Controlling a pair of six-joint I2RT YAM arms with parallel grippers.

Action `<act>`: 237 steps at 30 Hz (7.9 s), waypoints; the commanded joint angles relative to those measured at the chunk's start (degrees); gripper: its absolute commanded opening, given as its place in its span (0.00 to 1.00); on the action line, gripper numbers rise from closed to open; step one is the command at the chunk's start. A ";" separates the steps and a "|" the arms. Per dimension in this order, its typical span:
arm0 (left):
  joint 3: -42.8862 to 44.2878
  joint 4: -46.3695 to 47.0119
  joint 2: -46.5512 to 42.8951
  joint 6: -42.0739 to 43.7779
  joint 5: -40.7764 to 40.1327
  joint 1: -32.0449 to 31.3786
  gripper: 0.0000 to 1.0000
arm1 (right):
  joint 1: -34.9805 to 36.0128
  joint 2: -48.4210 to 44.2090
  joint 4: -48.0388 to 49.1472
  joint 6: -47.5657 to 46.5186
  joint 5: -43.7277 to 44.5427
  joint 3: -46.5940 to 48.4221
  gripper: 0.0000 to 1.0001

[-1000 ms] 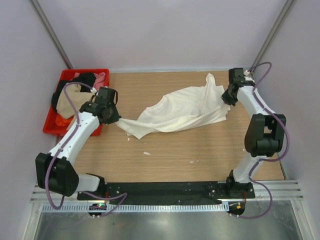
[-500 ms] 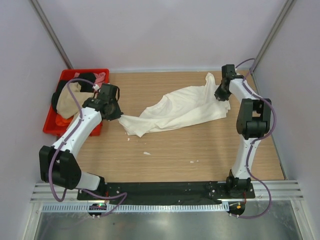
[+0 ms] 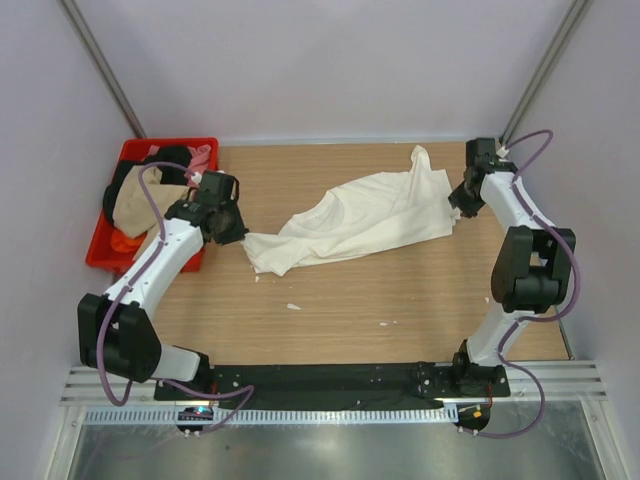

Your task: Fold and stack the t-shirts

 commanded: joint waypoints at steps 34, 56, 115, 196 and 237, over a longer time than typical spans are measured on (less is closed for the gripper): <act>0.03 0.67 -4.02 0.95 1.59 0.24 0.00 | 0.48 4.41 11.86 1.75 5.07 -12.32 0.01; -6.82 -1.62 -4.11 -0.19 0.71 -1.26 0.00 | 0.39 -31.38 6.84 -1.78 1.40 -30.77 0.04; -7.80 1.64 -12.47 0.69 9.58 -1.17 0.01 | -0.40 -4.63 -0.62 2.37 10.78 -9.84 0.01; -4.44 2.33 6.54 -4.14 -1.24 -2.66 0.51 | -2.78 -33.48 -4.94 -9.15 4.46 -16.09 0.01; -14.39 17.55 14.34 -11.71 3.78 -3.71 0.19 | -2.78 -32.60 -2.12 -8.71 2.17 -19.69 0.01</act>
